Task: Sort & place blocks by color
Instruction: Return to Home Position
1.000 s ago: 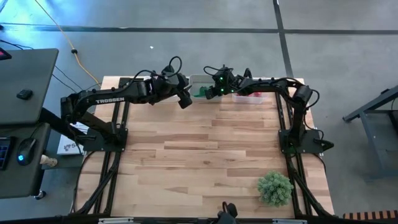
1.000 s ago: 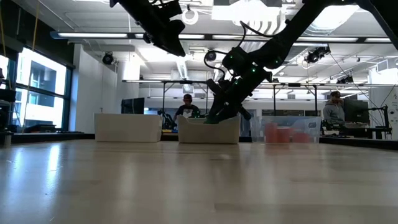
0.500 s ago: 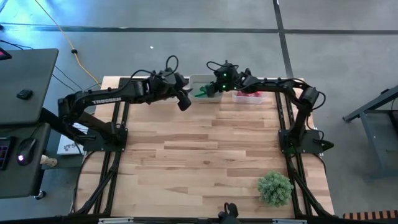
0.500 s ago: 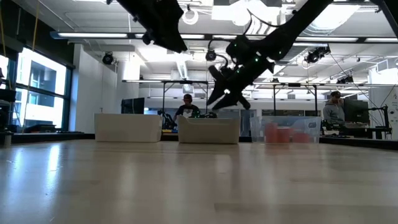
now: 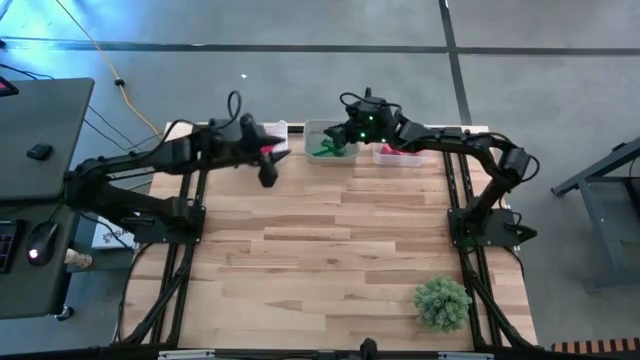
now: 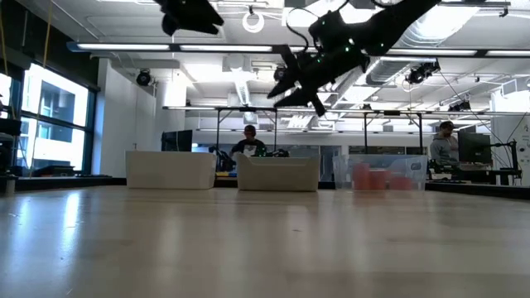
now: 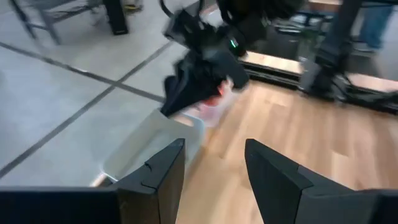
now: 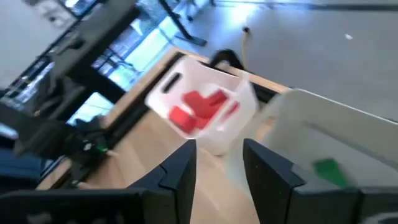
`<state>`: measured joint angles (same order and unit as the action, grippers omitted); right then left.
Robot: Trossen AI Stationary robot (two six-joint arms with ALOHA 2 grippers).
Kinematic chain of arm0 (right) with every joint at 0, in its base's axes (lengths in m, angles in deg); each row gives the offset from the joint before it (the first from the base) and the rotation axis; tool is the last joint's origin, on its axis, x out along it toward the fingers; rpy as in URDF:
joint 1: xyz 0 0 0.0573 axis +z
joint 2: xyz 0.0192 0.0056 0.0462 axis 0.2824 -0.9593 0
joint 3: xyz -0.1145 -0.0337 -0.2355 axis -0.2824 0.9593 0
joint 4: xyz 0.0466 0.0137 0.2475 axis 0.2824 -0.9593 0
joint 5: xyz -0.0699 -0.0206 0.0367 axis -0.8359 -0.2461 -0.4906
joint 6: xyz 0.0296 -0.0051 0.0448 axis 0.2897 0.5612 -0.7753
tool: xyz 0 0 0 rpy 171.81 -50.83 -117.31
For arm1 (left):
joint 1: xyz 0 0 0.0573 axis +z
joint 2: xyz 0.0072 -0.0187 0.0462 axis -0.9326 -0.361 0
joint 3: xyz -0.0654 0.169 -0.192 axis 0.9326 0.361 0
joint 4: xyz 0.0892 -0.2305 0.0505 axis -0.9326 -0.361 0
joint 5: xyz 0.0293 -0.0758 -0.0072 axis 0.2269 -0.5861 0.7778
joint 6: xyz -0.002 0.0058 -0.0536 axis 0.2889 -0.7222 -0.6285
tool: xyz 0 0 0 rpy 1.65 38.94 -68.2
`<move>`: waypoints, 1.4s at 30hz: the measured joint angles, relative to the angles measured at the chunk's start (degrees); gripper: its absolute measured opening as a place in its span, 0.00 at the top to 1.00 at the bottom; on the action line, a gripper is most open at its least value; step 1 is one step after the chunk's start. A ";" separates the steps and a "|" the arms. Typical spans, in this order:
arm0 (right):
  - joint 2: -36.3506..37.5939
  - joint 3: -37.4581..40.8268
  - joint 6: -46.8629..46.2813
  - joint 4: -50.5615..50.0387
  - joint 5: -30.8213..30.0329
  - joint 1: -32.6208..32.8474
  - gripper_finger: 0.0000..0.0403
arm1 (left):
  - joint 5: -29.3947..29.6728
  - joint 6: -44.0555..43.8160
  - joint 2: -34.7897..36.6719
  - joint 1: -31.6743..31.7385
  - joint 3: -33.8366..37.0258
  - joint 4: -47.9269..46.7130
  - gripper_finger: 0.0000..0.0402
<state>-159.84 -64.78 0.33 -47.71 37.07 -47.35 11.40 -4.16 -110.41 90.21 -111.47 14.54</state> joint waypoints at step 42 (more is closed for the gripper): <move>4.58 0.02 -6.73 13.81 -10.31 26.12 0.70 | 2.45 -6.91 44.35 -18.12 55.52 27.32 0.61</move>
<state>-155.26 -64.76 -6.41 -33.91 26.76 -21.23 13.85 -11.07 -66.06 72.09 -55.95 41.85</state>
